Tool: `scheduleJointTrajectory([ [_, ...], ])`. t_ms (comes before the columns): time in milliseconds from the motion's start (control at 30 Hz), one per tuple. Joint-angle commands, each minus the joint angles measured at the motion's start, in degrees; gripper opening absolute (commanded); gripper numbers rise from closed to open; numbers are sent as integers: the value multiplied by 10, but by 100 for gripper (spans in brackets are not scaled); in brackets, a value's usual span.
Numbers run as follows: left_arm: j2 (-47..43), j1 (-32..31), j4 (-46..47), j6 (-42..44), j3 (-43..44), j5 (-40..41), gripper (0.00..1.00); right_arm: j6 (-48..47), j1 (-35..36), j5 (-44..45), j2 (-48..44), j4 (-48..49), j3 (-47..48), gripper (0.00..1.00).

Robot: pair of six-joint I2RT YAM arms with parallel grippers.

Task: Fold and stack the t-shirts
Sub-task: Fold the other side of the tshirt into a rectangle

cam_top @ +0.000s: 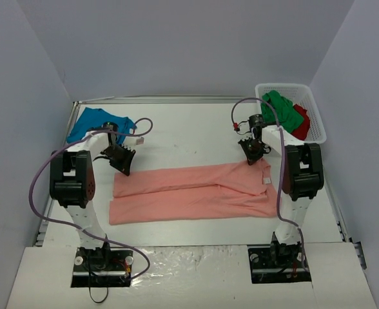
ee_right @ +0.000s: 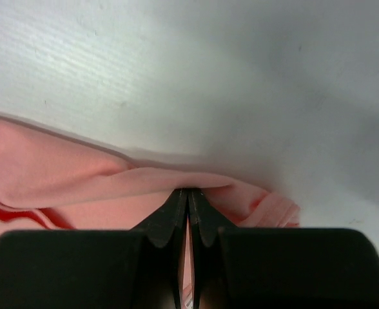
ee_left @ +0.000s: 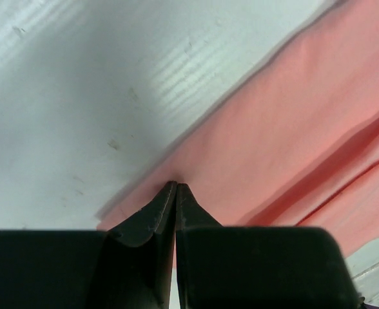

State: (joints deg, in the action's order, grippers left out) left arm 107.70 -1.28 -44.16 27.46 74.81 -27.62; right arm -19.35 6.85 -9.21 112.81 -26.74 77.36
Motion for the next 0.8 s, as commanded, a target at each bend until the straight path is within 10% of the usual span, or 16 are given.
scheduleJointTrajectory([
  [0, 18, 1, -29, -10, 35, 6, 2, -4, 4, 6, 23, -39, 44, 0],
  [767, 63, 0, -42, -13, 49, 26, 3, -9, 4, 2, 72, -28, 50, 0],
])
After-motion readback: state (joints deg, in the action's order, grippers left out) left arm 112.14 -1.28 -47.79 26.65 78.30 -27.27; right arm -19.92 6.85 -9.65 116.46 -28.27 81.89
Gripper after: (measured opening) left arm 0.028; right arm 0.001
